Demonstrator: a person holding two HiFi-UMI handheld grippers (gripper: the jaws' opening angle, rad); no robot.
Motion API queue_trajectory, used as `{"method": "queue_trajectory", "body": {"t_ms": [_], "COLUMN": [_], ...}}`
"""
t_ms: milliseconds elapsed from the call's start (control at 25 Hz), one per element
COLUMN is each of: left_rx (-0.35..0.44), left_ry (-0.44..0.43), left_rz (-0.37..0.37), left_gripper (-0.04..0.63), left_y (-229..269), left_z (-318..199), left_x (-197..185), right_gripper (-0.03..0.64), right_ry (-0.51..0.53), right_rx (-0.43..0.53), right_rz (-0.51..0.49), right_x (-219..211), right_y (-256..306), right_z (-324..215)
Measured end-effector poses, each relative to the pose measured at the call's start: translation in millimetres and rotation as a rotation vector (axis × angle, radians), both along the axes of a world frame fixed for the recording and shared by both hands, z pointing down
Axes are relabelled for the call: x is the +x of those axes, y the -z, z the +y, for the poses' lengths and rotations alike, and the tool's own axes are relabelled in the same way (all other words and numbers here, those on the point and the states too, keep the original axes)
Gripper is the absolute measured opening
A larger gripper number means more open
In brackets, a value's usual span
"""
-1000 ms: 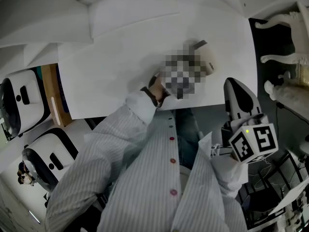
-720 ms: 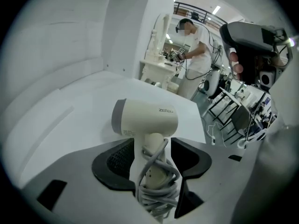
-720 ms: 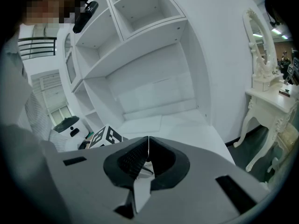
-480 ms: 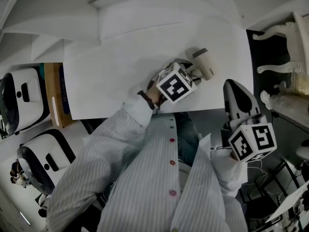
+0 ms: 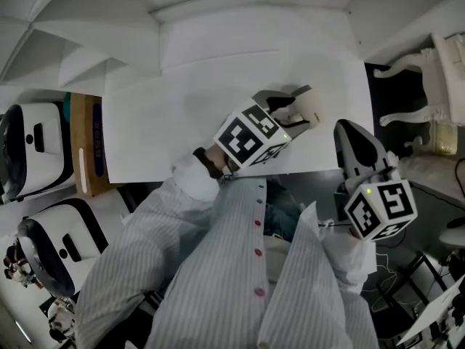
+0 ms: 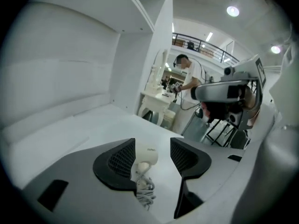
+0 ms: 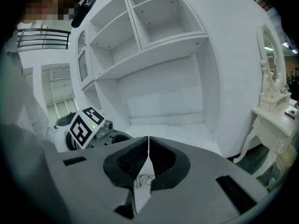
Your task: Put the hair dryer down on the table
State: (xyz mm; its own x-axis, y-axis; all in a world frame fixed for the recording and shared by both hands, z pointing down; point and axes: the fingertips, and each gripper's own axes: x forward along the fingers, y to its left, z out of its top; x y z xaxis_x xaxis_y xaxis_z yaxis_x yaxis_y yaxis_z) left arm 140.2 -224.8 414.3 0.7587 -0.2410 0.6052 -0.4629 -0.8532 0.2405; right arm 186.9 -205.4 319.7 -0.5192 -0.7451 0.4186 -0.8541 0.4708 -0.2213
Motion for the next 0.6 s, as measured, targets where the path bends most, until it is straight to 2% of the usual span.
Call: {"method": "queue_trajectory", "body": {"t_ms": [440, 600], "left_rx": [0.165, 0.224], "left_ry": [0.089, 0.111], "left_rz": [0.294, 0.350], "left_gripper": [0.196, 0.148], "left_y": [137, 167], "left_z": [8, 17], "left_x": [-18, -28], "right_gripper": [0.012, 0.012], "right_ry": [0.074, 0.092], "right_rx": [0.138, 0.181], "right_rz": [0.004, -0.009], "right_x": [-24, -35], "right_y": [60, 77], "right_z": [-6, -3]}}
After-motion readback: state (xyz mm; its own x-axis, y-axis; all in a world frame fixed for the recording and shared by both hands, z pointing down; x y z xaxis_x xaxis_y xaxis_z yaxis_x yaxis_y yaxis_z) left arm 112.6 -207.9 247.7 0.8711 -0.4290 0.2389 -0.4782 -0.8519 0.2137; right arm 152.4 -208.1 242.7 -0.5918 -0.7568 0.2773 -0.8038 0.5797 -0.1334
